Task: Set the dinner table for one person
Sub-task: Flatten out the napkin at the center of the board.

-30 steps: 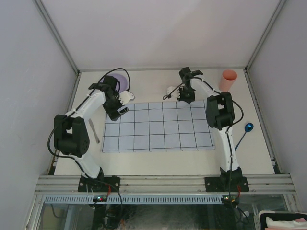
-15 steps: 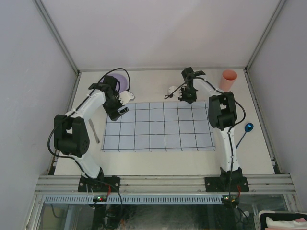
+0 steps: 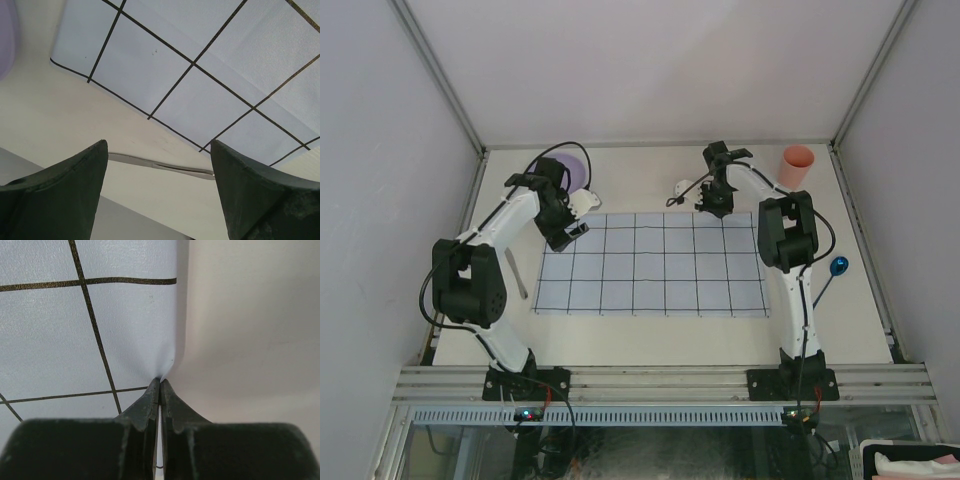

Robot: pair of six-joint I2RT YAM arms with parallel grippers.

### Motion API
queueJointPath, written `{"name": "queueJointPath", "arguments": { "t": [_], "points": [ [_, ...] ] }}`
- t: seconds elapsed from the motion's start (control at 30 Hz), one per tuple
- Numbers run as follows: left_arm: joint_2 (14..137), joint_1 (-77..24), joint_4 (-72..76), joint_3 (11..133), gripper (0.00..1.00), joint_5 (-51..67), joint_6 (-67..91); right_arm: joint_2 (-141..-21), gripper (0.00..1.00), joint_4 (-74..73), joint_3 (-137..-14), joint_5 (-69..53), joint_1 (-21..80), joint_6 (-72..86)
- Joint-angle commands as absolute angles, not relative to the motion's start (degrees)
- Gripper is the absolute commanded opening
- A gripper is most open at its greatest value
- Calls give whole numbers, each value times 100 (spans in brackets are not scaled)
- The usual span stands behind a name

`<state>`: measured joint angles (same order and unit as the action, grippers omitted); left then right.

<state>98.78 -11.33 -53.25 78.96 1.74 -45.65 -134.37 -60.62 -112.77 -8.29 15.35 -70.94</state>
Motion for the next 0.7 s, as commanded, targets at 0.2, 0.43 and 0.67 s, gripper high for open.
{"name": "queueJointPath", "arguments": {
  "t": [0.2,0.43,0.67],
  "points": [
    [9761,-1095,-5287,7962,87,263,-4549,-13548,0,-6521,-11220,-686,1415,-7001],
    [9777,-1095,-5258,7944,87,208,-4572,-13538,0,-6513,-11154,-695,1389,-7022],
    [9832,-1092,-5262,8013,87,267,-4538,-13540,0,-6475,-11205,-726,1396,-7014]
  ]
}}
